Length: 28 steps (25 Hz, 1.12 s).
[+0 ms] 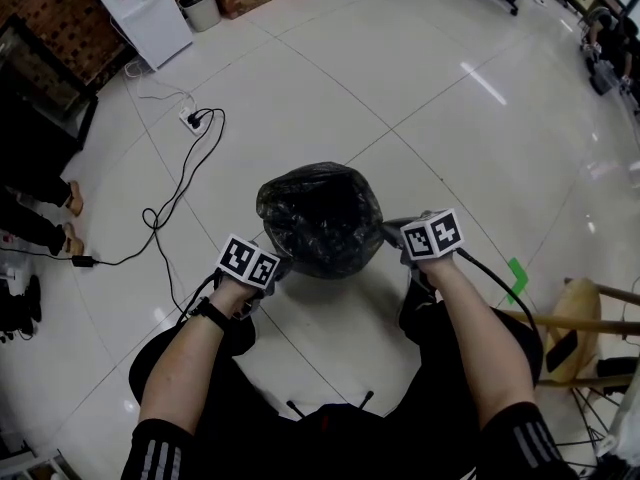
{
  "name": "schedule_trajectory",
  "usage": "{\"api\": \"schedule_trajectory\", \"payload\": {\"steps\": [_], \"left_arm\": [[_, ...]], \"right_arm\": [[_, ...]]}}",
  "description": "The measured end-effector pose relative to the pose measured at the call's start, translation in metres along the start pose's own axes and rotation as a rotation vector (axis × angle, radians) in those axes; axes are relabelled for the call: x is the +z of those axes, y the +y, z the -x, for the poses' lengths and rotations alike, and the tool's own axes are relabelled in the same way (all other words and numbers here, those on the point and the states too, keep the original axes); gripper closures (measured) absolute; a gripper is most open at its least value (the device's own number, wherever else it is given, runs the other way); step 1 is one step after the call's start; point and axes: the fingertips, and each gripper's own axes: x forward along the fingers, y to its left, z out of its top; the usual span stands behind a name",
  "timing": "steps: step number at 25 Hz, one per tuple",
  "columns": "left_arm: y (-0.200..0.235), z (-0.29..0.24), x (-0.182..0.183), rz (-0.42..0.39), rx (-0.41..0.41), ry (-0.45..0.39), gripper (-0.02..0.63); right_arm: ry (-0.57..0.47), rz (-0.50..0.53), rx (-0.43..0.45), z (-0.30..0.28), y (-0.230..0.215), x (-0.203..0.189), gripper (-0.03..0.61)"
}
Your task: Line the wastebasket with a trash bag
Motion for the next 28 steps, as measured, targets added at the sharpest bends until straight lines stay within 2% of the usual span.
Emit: {"api": "schedule_trajectory", "payload": {"steps": [4,10,17,20,21,24,28], "left_arm": [[0.019,-0.006,-0.003,-0.011,0.066,0.030,0.613],[0.050,-0.013,0.000,0.011,0.161,0.027,0.613],[0.069,-0.024,-0.001,0.046,0.204,0.018,0.612],[0.073,-0.028,-0.003,0.042,0.209,0.018,0.588],[0.075,-0.027,-0.002,0.039,0.214,0.017,0.568],[0.079,-0.020,0.002,0.034,0.227,0.009,0.522],[0.078,-0.005,0.003,0.034,0.220,0.009,0.500]], "right_arm": [[0.027,-0.013,-0.036,-0.012,-0.014,-0.011,0.572],[0.017,-0.021,-0.071,-0.030,-0.024,-0.014,0.572],[-0.011,-0.045,-0.077,-0.043,-0.026,-0.012,0.572],[-0.020,-0.047,-0.070,-0.045,-0.026,-0.010,0.569],[-0.019,-0.049,-0.070,-0.045,-0.027,-0.009,0.560],[-0.006,-0.054,-0.075,-0.038,-0.028,-0.006,0.469],[0.028,-0.027,-0.068,-0.023,-0.018,-0.005,0.440]]}}
